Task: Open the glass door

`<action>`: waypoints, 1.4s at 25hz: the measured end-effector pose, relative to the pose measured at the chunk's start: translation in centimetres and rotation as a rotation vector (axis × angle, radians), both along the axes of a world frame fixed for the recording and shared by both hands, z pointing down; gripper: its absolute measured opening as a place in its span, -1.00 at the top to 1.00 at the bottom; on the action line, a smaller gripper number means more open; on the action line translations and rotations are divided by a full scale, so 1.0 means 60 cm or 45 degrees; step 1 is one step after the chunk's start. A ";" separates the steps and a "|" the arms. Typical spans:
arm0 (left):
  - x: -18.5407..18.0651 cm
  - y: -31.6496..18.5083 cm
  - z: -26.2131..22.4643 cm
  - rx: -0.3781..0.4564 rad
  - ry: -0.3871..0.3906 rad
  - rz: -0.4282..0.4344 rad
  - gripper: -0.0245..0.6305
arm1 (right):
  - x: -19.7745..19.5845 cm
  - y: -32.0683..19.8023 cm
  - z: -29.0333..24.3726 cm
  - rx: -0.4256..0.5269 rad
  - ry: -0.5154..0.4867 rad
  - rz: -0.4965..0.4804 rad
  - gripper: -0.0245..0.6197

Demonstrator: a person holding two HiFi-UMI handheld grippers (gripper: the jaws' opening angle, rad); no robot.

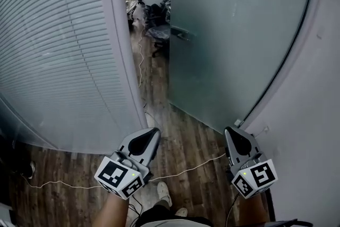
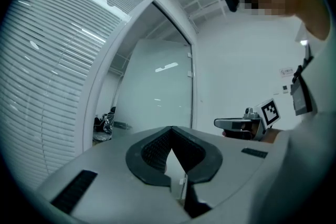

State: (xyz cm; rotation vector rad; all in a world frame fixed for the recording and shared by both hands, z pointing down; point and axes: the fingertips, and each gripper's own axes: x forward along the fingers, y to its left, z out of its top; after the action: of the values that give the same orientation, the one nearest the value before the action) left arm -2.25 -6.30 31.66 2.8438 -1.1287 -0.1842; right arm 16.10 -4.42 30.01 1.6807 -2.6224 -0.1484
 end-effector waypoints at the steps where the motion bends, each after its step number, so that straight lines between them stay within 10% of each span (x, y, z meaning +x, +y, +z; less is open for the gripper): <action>1: -0.002 0.009 -0.003 -0.010 -0.003 0.000 0.93 | -0.002 0.010 -0.004 -0.009 0.004 0.000 0.92; 35: -0.130 0.069 -0.023 0.073 -0.015 0.140 0.93 | -0.145 0.116 -0.002 0.038 0.050 0.162 0.92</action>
State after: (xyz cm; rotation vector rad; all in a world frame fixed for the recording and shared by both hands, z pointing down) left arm -10.03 -2.18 30.28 2.9512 -0.9815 -0.1959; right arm 7.41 2.52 29.87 1.8279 -2.4887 -0.2166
